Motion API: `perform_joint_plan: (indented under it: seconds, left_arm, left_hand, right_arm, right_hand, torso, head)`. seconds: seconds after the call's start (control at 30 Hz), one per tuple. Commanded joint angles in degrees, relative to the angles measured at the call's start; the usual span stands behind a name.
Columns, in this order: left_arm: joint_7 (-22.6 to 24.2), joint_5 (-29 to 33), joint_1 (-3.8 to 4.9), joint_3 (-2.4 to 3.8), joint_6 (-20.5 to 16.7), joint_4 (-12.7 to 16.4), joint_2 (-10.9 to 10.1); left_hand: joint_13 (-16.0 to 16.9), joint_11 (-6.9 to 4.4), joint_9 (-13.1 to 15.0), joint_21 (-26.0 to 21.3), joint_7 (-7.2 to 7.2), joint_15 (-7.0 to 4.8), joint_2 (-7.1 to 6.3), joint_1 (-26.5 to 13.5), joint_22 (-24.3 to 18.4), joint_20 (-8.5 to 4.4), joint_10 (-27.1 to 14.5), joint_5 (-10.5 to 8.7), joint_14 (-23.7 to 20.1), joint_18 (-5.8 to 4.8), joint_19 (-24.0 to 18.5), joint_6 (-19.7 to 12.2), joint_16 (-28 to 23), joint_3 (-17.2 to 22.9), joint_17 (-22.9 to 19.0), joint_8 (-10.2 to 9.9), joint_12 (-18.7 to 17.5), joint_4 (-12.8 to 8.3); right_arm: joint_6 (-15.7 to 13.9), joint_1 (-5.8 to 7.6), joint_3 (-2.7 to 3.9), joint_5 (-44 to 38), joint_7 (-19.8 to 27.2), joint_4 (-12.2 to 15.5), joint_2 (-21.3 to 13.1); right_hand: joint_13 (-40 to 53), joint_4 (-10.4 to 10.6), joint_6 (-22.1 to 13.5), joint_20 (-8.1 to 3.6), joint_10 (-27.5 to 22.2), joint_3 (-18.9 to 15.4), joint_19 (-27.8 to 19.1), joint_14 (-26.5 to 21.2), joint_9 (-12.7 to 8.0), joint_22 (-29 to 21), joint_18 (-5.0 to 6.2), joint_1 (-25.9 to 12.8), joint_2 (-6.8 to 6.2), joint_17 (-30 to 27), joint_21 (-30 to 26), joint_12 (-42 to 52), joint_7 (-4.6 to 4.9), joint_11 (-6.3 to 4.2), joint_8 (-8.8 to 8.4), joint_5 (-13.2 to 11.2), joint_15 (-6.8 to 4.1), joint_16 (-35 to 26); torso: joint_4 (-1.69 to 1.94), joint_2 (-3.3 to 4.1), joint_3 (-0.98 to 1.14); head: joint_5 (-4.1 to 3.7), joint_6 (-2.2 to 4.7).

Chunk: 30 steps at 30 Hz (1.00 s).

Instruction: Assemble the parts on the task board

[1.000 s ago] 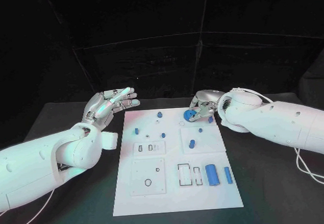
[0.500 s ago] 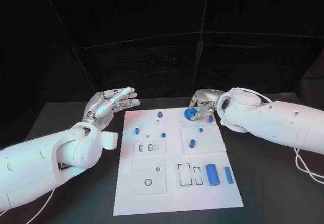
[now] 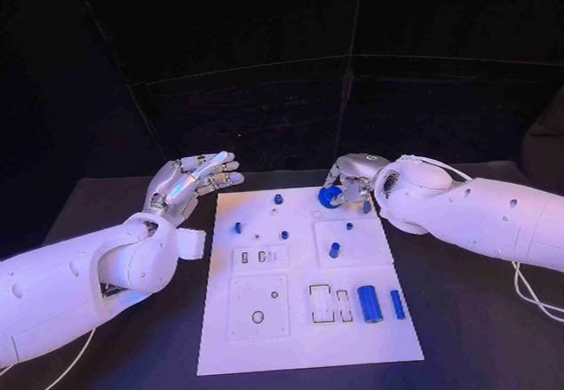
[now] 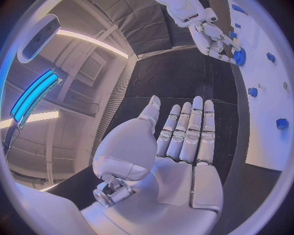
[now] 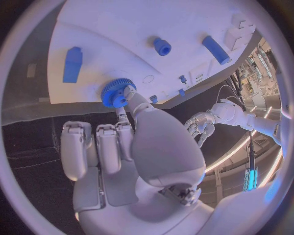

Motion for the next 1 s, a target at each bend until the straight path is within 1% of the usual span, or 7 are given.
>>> perform_joint_plan:
  seconds: [0.03, 0.2, 0.4, 0.57, 0.7, 0.8, 1.0]
  left_arm:
    - [0.3, -0.1, 0.09, 0.05, 0.7, 0.1, 0.0]
    - [0.3, -0.1, 0.09, 0.05, 0.7, 0.1, 0.0]
    - [0.3, -0.1, 0.09, 0.05, 0.7, 0.3, -0.1]
    - [0.3, -0.1, 0.09, 0.05, 0.7, 0.3, -0.1]
    - [0.2, -0.1, 0.10, 0.05, 0.6, 0.3, -0.1]
    - [0.2, -0.1, 0.10, 0.05, 0.6, 0.3, 0.0]
    - [0.3, -0.1, 0.10, 0.05, 0.6, 0.2, 0.2]
  left_hand:
    - [-0.1, 0.25, -0.1, -0.3, 1.15, 0.12, 0.47, -0.2, -0.1, 0.13, 0.0, 0.11, 0.5, 0.35, 0.4, 0.1, -0.2, -0.1, -0.1, -0.2, -0.1, -0.4]
    - [-0.1, 0.25, -0.1, -0.3, 1.15, 0.12, 0.47, -0.2, -0.1, 0.13, 0.0, 0.11, 0.5, 0.35, 0.4, 0.1, -0.2, -0.1, -0.1, -0.2, -0.1, -0.4]
    - [-0.1, 0.25, -0.1, -0.3, 1.15, 0.12, 0.47, -0.2, -0.1, 0.13, 0.0, 0.11, 0.5, 0.35, 0.4, 0.1, -0.2, -0.1, -0.1, -0.2, -0.1, -0.4]
    - [-0.1, 0.27, -0.1, -0.4, 1.17, 0.13, 0.52, -0.2, -0.1, 0.14, 0.0, 0.11, 0.5, 0.35, 0.5, 0.0, -0.3, -0.1, -0.1, -0.2, -0.2, -0.4]
    - [-0.1, 0.28, -0.1, -0.4, 1.17, 0.13, 0.52, -0.2, -0.1, 0.14, 0.0, 0.11, 0.5, 0.35, 0.5, 0.0, -0.3, -0.1, -0.1, -0.2, -0.2, -0.4]
    - [-0.1, 0.28, -0.1, -0.4, 1.17, 0.13, 0.52, -0.2, -0.1, 0.14, 0.0, 0.11, 0.5, 0.35, 0.5, 0.0, -0.3, -0.1, -0.1, -0.2, -0.2, -0.4]
    - [-0.1, 0.28, -0.1, -0.4, 1.17, 0.14, 0.52, -0.1, -0.1, 0.14, 0.0, 0.11, 0.5, 0.35, 0.5, 0.0, -0.3, -0.1, -0.1, -0.3, -0.2, -0.5]
  right_arm:
    - [-3.0, 0.14, 0.04, -0.9, 0.6, 1.1, -0.3]
    - [-4.0, 0.14, 0.04, -1.0, -0.1, 3.4, -0.9]
    - [-5.5, 0.15, 0.06, -2.1, -1.6, 7.3, -1.4]
    - [-6.0, 0.16, 0.06, -3.7, -3.2, 9.7, -0.5]
    - [-6.0, 0.16, 0.05, -4.4, -3.6, 9.7, 1.3]
    - [-5.8, 0.16, 0.03, -4.9, -3.5, 9.1, 3.1]
    - [-4.9, -0.19, -0.15, -5.4, -3.0, 6.2, 6.8]
  right_hand:
    - [7.0, 0.0, 4.8, -0.43, 1.2, 0.5, 3.4, 4.7, 0.7, 11.3, -0.85, -0.4, 1.19, 9.1, 0.3, 0.2, -1.84, -0.54, 1.76, -0.3, -0.53, 0.3]
    - [7.1, 0.0, 5.0, -0.51, 1.3, 0.9, 3.4, 4.7, 0.7, 11.4, -0.87, -1.2, 0.94, 9.1, 0.4, 0.2, -1.94, -0.64, 1.75, -0.4, -0.60, 0.3]
    - [7.0, 0.0, 5.1, -0.56, 1.3, 1.2, 3.5, 4.7, 0.6, 11.5, -0.89, -1.9, 0.60, 9.1, 0.4, 0.1, -1.99, -0.69, 1.68, -0.4, -0.63, 0.3]
    - [7.0, 0.0, 5.1, -0.58, 1.3, 1.2, 3.5, 4.7, 0.6, 11.5, -0.90, -2.2, 0.41, 9.1, 0.4, 0.1, -2.01, -0.71, 1.66, -0.4, -0.65, 0.3]
    - [6.9, -0.1, 5.1, -0.59, 1.2, 1.3, 3.6, 4.7, 0.5, 11.6, -0.91, -2.3, 0.32, 9.0, 0.4, 0.0, -2.02, -0.72, 1.64, -0.4, -0.65, 0.3]
    - [6.9, -0.1, 5.1, -0.59, 1.2, 1.3, 3.6, 4.7, 0.5, 11.6, -0.91, -2.3, 0.32, 9.0, 0.4, 0.0, -2.02, -0.72, 1.64, -0.4, -0.65, 0.3]
    - [6.9, 0.0, 5.1, -0.60, 1.2, 1.4, 3.6, 4.7, 0.5, 11.6, -0.92, -2.6, 0.28, 9.0, 0.4, 0.0, -2.01, -0.73, 1.59, -0.4, -0.65, 0.2]
  torso:
    - [-0.02, -0.03, -0.06]
    - [0.03, -0.02, -0.09]
    - [0.05, -0.02, -0.08]
    - [0.04, -0.03, -0.10]
    - [0.10, 0.02, -0.08]
    - [0.12, 0.01, -0.06]
    - [0.11, 0.04, -0.08]
  head:
    - [-0.03, 0.00]
    - [0.01, 0.12]
    - [0.15, 0.11]
    - [0.32, 0.09]
    - [0.60, 0.08]
    - [0.44, 0.03]
    - [0.43, -0.10]
